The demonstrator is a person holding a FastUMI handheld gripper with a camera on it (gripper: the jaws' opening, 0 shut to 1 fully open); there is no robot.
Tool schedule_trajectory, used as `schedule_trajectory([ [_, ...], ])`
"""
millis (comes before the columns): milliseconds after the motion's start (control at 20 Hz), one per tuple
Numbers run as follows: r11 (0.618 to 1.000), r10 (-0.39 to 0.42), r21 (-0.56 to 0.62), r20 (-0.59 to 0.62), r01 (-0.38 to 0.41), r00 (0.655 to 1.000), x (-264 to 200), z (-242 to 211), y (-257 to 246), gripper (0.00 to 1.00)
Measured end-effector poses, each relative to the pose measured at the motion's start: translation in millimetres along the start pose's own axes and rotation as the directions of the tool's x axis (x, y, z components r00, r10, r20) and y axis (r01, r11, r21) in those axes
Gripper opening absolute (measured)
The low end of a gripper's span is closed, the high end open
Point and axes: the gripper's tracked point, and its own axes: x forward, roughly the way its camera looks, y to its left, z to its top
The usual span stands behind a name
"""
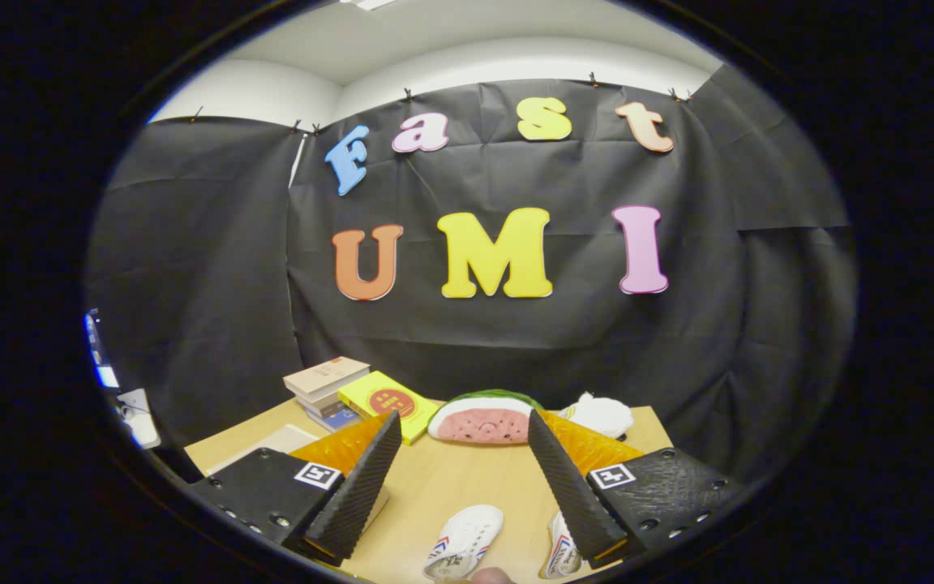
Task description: Open the storage box then place both shoes into the box .Put the left shoe in first, then the right shoe, with the right side of both shoes facing outward in a uniform manner.
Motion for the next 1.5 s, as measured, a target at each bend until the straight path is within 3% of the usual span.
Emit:
schedule_trajectory([
  [550, 0.99, 0.13, 0.068, -0.07, -0.126, 0.989, 21, -48, 33, 0.95],
  [800, 0.973, 0.196, 0.153, -0.173, -0.17, 0.965, 28, -95, 62, 0.95],
  [1050, 0.92, 0.303, 0.343, -0.316, -0.19, 0.899, 30, -148, 105, 0.96],
  [1500, 0.806, 0.455, 0.569, -0.418, -0.165, 0.786, 43, -199, 165, 0.96],
])
